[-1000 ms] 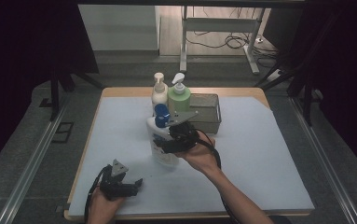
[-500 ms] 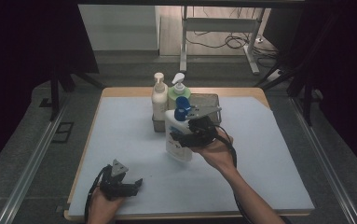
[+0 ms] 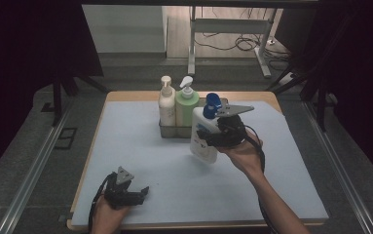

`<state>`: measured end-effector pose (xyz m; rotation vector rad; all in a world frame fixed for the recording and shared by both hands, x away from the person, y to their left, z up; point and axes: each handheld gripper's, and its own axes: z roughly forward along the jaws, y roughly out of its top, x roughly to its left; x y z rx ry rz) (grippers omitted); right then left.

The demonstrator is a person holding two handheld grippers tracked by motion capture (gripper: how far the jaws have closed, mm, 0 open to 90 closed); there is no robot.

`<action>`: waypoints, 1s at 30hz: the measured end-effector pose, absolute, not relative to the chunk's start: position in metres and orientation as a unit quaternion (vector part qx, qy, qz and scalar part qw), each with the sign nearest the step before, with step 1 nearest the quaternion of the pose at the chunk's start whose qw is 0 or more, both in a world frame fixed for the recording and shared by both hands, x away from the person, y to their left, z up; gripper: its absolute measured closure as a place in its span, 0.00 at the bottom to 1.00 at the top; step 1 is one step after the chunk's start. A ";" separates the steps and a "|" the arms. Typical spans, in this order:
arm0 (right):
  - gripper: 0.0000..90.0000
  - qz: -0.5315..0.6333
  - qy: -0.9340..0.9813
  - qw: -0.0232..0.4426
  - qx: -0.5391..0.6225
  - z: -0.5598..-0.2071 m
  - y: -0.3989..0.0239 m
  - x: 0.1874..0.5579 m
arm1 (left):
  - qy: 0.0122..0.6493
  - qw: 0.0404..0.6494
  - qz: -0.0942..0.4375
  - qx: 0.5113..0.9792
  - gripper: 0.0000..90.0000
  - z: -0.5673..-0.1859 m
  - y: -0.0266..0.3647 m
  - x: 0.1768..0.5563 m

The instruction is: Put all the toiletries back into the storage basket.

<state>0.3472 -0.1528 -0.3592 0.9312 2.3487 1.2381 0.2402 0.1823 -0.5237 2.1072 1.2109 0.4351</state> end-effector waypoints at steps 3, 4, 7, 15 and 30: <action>0.45 0.433 0.819 0.170 0.336 -0.357 -0.162 0.349 | 0.463 0.330 0.166 0.806 0.13 -0.524 0.182 0.240; 0.45 0.432 0.818 0.172 0.339 -0.356 -0.165 0.350 | 0.463 0.330 0.166 0.806 0.13 -0.524 0.182 0.240; 0.45 0.430 0.814 0.177 0.347 -0.354 -0.172 0.352 | 0.463 0.329 0.166 0.806 0.13 -0.524 0.182 0.240; 0.45 0.428 0.804 0.189 0.368 -0.346 -0.189 0.359 | 0.463 0.331 0.166 0.805 0.13 -0.524 0.182 0.240; 0.45 0.426 0.784 0.209 0.400 -0.334 -0.202 0.380 | 0.463 0.330 0.166 0.806 0.13 -0.524 0.182 0.240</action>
